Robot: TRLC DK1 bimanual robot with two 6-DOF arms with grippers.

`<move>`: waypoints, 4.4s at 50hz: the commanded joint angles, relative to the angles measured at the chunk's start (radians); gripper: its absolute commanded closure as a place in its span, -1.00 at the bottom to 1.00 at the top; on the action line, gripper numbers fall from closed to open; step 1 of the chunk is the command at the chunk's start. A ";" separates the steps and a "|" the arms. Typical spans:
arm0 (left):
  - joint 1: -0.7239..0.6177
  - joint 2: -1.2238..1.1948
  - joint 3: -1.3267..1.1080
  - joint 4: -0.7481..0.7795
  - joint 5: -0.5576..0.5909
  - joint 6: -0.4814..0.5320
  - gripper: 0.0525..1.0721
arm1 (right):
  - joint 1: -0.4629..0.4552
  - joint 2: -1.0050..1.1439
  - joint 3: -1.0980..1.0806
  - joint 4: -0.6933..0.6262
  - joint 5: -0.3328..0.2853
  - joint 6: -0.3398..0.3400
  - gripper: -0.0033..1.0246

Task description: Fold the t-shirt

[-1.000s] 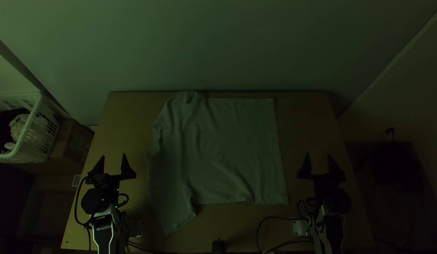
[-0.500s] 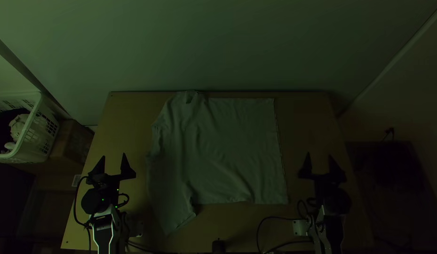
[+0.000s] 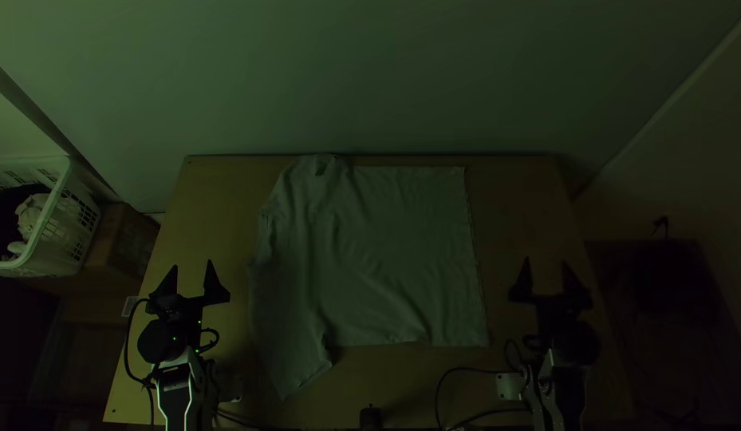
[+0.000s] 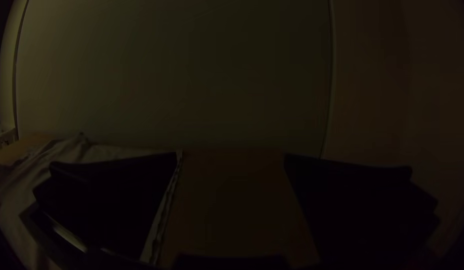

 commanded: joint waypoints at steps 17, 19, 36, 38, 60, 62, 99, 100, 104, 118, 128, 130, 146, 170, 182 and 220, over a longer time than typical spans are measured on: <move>-0.016 0.315 0.301 0.011 0.006 0.011 -0.91 | -0.001 0.482 0.399 0.017 0.007 -0.033 -0.92; -0.018 0.356 0.335 0.014 0.007 0.006 -0.91 | -0.001 0.532 0.442 0.009 0.008 -0.033 -0.92; -0.076 0.694 0.665 -0.032 0.006 -0.003 -0.91 | 0.010 0.840 0.708 -0.029 0.005 -0.019 -0.92; -0.089 0.732 0.702 -0.039 0.004 -0.003 -0.91 | 0.021 0.870 0.735 -0.034 0.005 -0.019 -0.92; -0.196 1.122 1.087 -0.151 -0.003 -0.003 -0.91 | 0.113 1.172 0.993 -0.066 0.004 -0.019 -0.92; -0.204 1.155 1.120 -0.164 -0.003 -0.006 -0.91 | 0.117 1.199 1.018 -0.069 0.004 -0.016 -0.92; -0.279 1.836 1.742 -0.506 -0.005 -0.109 -0.88 | 0.185 1.730 1.467 -0.281 -0.004 0.078 -0.92; -0.279 1.856 1.758 -0.514 -0.005 -0.109 -0.88 | 0.186 1.741 1.475 -0.285 -0.004 0.079 -0.92; -0.286 1.936 1.838 -0.554 -0.017 -0.109 -0.78 | 0.189 1.781 1.515 -0.312 -0.006 0.095 -0.92; -0.309 2.188 2.091 -0.669 -0.054 -0.090 -0.76 | 0.193 1.899 1.616 -0.388 -0.007 0.156 -0.92; -0.323 2.289 2.179 -0.667 -0.054 -0.069 -0.59 | 0.196 1.971 1.668 -0.427 -0.013 0.187 -0.92; -0.326 2.300 2.182 -0.655 -0.054 -0.069 -0.59 | 0.199 1.979 1.668 -0.427 -0.013 0.188 -0.92; -0.351 2.386 2.205 -0.615 -0.054 -0.041 -0.59 | 0.223 2.071 1.711 -0.427 -0.013 0.214 -0.92; -0.360 2.467 2.225 -0.555 -0.056 0.006 0.00 | 0.229 2.137 1.754 -0.428 -0.013 0.242 -0.92; -0.371 2.488 2.228 -0.565 -0.049 0.040 0.75 | 0.225 2.151 1.760 -0.454 -0.012 0.242 -0.92; -0.340 2.439 2.222 -0.612 -0.048 0.023 0.95 | 0.203 2.463 2.197 -0.709 -0.012 0.342 -0.86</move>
